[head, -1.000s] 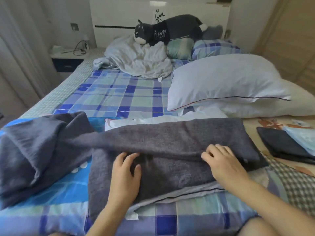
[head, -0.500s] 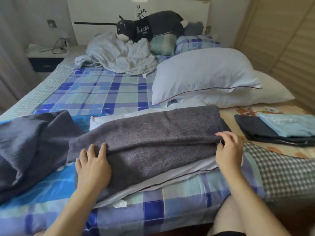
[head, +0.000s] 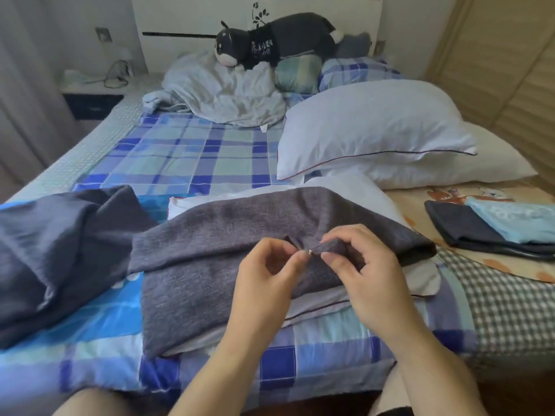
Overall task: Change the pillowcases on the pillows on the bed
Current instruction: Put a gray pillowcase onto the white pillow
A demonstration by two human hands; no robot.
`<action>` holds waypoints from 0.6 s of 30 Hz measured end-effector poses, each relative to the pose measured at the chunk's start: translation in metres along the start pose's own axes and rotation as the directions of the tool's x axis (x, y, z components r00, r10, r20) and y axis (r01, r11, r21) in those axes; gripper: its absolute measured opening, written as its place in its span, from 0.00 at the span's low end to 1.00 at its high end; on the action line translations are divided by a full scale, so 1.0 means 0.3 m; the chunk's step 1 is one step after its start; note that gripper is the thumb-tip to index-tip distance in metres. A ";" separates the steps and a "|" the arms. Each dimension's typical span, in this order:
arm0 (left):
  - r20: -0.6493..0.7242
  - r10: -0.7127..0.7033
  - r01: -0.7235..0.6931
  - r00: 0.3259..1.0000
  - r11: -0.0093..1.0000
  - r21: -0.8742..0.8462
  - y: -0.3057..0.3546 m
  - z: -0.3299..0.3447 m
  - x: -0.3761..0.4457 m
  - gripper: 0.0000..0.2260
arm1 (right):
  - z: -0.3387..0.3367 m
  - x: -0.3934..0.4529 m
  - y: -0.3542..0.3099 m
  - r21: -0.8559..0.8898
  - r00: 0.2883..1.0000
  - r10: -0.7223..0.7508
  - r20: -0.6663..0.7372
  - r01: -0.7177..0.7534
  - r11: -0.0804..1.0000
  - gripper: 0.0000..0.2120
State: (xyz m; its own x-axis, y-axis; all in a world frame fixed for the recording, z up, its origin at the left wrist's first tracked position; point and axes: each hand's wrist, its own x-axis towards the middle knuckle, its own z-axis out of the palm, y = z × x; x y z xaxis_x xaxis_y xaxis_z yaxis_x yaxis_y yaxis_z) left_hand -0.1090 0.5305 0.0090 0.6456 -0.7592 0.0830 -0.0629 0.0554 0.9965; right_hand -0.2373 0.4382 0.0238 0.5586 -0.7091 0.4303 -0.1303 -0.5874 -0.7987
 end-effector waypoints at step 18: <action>0.068 0.103 -0.114 0.992 0.975 0.190 0.011 0.050 0.006 0.09 | 0.032 -0.035 -0.048 0.470 0.958 0.281 -0.062 -0.220 0.855 0.08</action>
State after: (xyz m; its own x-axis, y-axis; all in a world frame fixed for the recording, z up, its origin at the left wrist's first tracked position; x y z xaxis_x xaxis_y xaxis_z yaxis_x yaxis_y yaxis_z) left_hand -0.1194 0.5195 0.0121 0.5827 -0.7916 0.1840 -0.2792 0.0177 0.9601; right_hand -0.2333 0.4579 0.0267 0.4478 -0.8682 0.2139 0.1505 -0.1626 -0.9752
